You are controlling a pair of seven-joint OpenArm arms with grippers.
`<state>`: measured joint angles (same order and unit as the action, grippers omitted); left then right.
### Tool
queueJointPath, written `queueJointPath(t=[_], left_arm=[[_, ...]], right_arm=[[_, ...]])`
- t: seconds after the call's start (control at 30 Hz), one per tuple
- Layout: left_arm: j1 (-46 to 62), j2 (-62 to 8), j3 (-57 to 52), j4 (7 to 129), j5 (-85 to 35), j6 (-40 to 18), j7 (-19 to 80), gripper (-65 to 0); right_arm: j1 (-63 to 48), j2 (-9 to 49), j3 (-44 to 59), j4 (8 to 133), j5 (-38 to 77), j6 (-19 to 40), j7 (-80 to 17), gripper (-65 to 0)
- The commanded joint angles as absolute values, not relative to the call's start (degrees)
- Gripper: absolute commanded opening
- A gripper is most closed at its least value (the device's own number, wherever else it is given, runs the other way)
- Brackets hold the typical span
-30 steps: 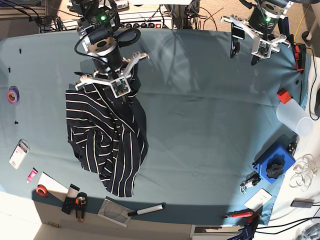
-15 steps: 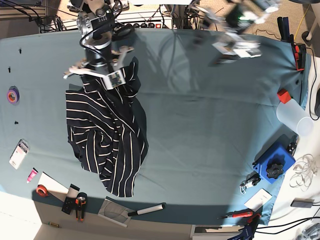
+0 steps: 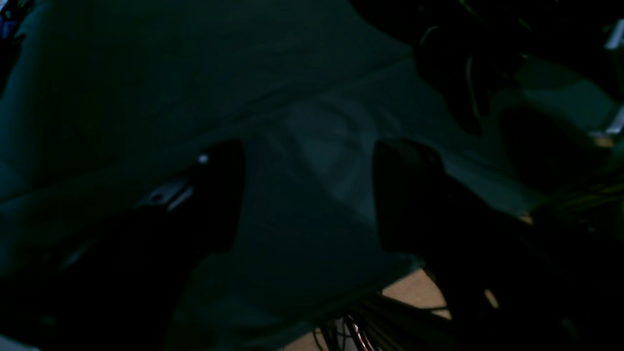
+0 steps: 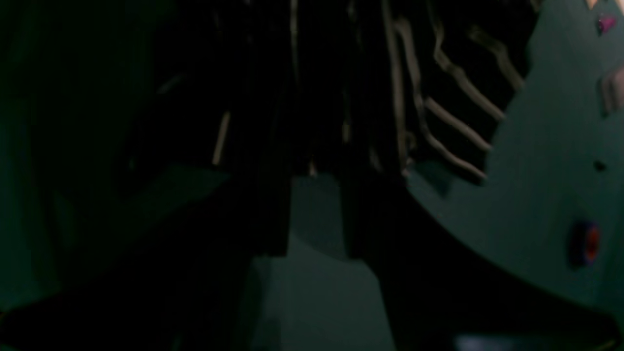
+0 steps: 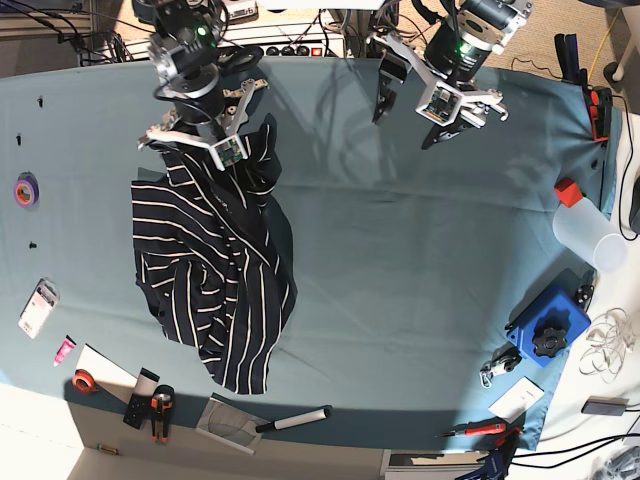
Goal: Layout the t-shirt on the table in an organized manner, then fold the t-shirt properly
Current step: 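Grasp the shirt fabric with the right gripper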
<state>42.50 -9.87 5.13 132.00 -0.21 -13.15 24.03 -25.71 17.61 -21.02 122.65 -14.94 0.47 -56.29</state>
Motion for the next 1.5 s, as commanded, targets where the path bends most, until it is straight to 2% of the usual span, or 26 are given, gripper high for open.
queueJointPath(t=[0.0, 0.27, 0.3, 0.43, 0.53, 0.7, 0.97, 1.2, 1.27, 1.4, 1.43, 1.47], left_arm=[[42.9, -9.9, 5.1, 133.0, -0.6, -13.3, 22.7, -23.3], [42.9, -9.9, 5.1, 133.0, -0.6, -13.3, 22.7, -23.3], [42.9, -9.8, 5.1, 133.0, -0.6, -13.3, 22.7, -23.3], [42.9, -9.9, 5.1, 133.0, -0.6, -13.3, 22.7, -23.3], [42.9, -9.9, 5.1, 133.0, -0.6, -13.3, 22.7, -23.3], [42.8, -9.8, 5.1, 133.0, -0.6, -13.3, 22.6, -23.3], [42.9, -9.9, 5.1, 133.0, -0.6, -13.3, 22.6, -23.3], [42.8, -9.9, 5.1, 133.0, -0.6, -13.3, 22.5, -23.3], [42.8, -9.9, 5.1, 133.0, -0.6, -13.3, 22.5, -23.3], [42.8, -9.9, 5.1, 133.0, -0.6, -13.3, 22.5, -23.3], [42.8, -9.9, 5.1, 133.0, -0.6, -13.3, 22.5, -23.3], [42.8, -9.9, 5.1, 133.0, -0.6, -13.3, 22.5, -23.3]], right_arm=[[-25.6, 17.5, -20.9, 123.5, -15.4, 0.2, -54.6, -47.1], [-25.6, 15.7, -20.9, 123.5, -19.2, 0.1, -54.0, -46.8], [-25.6, 15.7, -20.9, 123.5, -18.7, 0.1, -53.7, -45.3], [-25.6, 15.7, -20.9, 123.5, -18.5, 0.2, -53.9, -32.3], [-25.6, 15.7, -20.9, 123.5, -18.4, 0.1, -53.5, -32.1], [-24.7, 13.7, -20.9, 122.1, -9.8, 0.4, -52.7, -32.1], [-19.5, 9.1, -20.9, 110.7, -11.0, 0.1, -52.6, -32.1], [-19.0, 9.1, -20.9, 109.0, -14.7, 0.1, -55.7, -32.2], [-19.0, 9.1, -20.9, 109.0, -14.6, 0.1, -55.4, -36.9], [-19.0, 9.1, -20.9, 109.0, -14.6, 0.1, -55.3, -61.8], [-19.0, 9.1, -20.9, 109.0, -14.6, 0.1, -55.0, -65.0], [-19.0, 9.1, -20.9, 109.0, -14.7, 0.1, -54.5, -65.0]])
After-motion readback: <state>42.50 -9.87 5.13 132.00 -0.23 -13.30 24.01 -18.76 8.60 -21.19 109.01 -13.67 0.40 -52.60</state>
